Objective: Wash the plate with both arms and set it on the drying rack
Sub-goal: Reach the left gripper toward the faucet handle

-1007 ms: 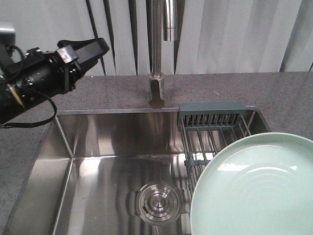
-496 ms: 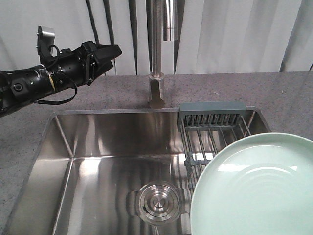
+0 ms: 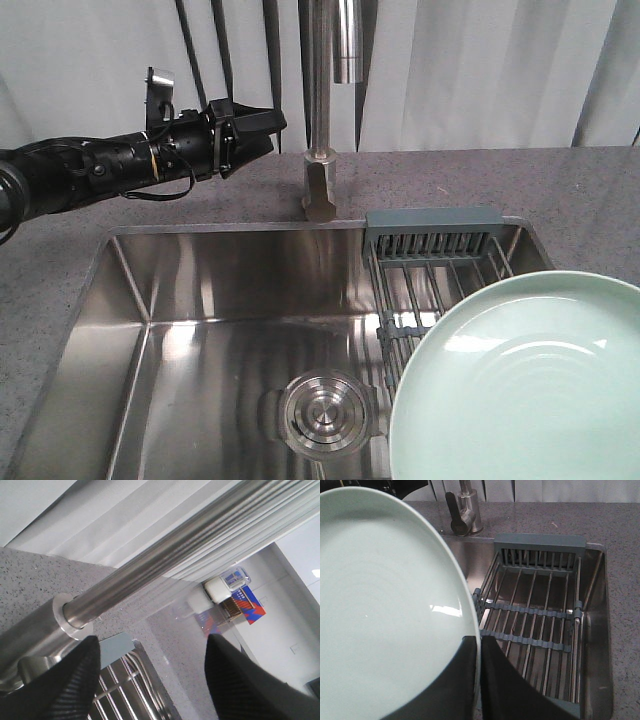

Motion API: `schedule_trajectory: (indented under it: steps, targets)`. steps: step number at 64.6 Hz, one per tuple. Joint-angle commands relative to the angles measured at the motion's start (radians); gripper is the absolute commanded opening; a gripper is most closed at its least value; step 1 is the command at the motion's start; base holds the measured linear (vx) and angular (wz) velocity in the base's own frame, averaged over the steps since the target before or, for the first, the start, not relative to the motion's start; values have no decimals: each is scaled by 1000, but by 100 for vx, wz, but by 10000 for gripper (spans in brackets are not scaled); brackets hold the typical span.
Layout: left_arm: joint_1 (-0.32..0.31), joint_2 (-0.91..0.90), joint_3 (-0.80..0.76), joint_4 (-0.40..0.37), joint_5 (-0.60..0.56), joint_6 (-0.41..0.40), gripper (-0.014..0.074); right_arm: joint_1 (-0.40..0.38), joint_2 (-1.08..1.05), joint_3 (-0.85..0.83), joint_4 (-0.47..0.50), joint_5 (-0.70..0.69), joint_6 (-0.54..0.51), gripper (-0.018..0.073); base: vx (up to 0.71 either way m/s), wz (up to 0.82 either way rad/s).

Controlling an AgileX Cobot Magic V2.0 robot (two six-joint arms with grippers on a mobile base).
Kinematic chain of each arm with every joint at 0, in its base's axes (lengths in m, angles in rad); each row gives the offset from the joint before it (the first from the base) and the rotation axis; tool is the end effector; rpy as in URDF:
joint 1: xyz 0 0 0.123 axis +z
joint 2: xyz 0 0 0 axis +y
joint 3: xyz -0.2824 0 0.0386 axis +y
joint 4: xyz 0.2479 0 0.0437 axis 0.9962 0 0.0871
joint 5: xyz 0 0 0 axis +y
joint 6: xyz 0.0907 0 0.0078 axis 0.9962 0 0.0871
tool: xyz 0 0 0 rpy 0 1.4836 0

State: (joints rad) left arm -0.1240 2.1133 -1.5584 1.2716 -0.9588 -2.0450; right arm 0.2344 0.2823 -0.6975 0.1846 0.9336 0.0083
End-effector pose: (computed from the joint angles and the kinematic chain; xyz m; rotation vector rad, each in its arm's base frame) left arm 0.4569 -0.1286 0.2474 0.0014 1.8619 -1.5211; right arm 0.0268 0.0202 0.3416 -0.2118 1.9972 0.3744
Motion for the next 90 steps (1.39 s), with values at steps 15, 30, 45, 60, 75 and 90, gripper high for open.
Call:
schedule_trajectory:
  steps: [15,30,45,60,75,90]
  targets:
    - [-39,49,-141,-47,-105,-56,444,-1,12,-24,4,-75,-1,-2,0,0]
    - [-72,61,-160,-42,-107,-55,444,-1,12,-24,4,-75,-1,-2,0,0]
    - [-98,61,-160,-39,-107,-55,444,-1,12,-24,4,-75,-1,-2,0,0]
    - [-114,61,-160,30,-151,-56,444,-1,12,-24,4,-75,-1,-2,0,0]
    - [-116,61,-160,141,-195,-93,444,-1,12,-24,4,-74,-1,-2,0,0]
    - [-116,61,-160,168,-209,-98,444,-1,12,-24,4,-74,-1,-2,0,0]
